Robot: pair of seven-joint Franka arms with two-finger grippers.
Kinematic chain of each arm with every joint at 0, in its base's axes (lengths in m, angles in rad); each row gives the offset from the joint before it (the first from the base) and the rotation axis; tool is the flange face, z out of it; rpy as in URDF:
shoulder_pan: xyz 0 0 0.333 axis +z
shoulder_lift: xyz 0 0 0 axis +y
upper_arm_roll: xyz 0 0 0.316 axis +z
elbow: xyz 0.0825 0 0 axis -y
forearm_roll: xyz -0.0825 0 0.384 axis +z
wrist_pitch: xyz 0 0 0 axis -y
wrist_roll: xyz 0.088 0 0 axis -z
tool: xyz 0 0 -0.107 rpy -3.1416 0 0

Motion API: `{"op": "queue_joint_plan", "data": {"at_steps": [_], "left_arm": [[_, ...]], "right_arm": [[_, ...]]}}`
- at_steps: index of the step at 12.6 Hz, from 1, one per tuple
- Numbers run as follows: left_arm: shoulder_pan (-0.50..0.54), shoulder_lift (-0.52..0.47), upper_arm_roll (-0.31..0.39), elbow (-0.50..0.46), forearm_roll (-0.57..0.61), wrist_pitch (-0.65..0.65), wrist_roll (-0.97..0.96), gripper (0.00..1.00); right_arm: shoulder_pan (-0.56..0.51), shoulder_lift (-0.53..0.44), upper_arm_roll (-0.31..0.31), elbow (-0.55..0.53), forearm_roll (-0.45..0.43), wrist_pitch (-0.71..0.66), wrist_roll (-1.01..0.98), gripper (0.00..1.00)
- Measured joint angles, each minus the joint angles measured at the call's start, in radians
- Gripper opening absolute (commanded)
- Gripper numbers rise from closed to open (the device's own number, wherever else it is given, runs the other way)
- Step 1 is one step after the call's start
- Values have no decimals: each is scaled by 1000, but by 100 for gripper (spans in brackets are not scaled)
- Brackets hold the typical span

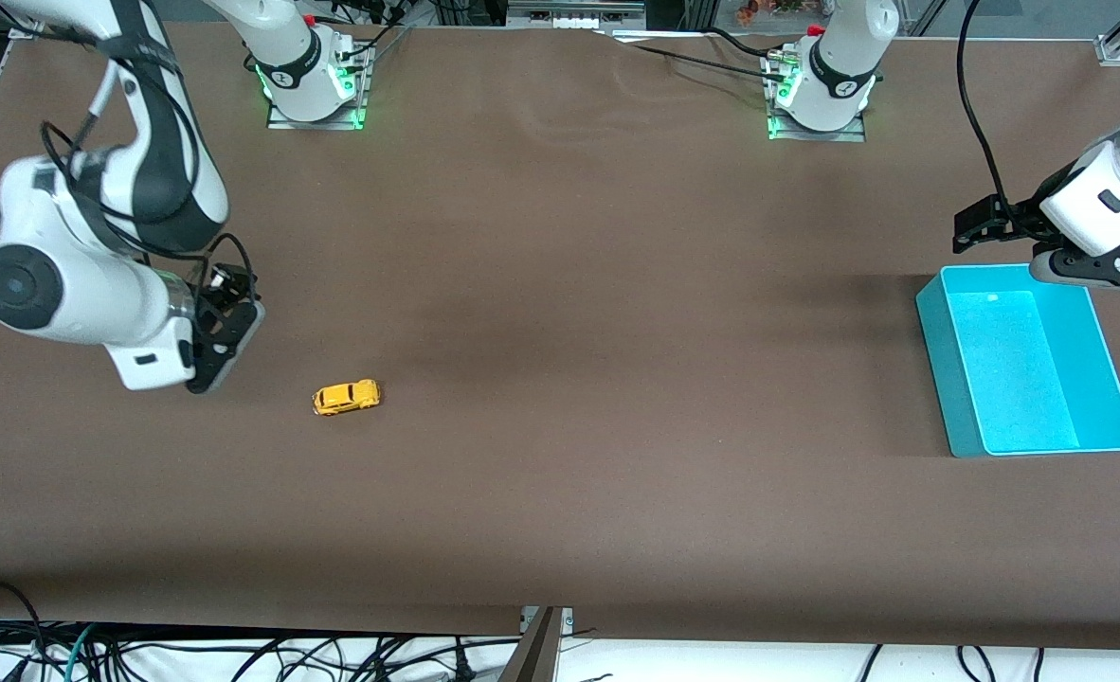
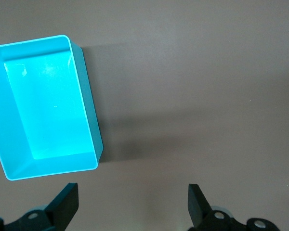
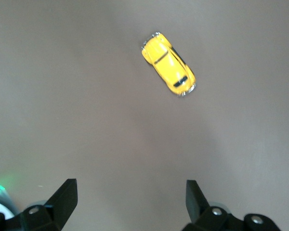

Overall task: Wind and store yellow beetle car
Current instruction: 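Reach the right gripper down over the yellow beetle car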

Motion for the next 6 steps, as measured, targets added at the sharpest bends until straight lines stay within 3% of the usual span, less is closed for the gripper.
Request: {"op": "queue_joint_plan", "data": {"at_steps": [6], "left_arm": [[0,0,0,-2,0,0,0,100]], "right_arm": [[19,57,1,-135,0,339,-298,99]]}}
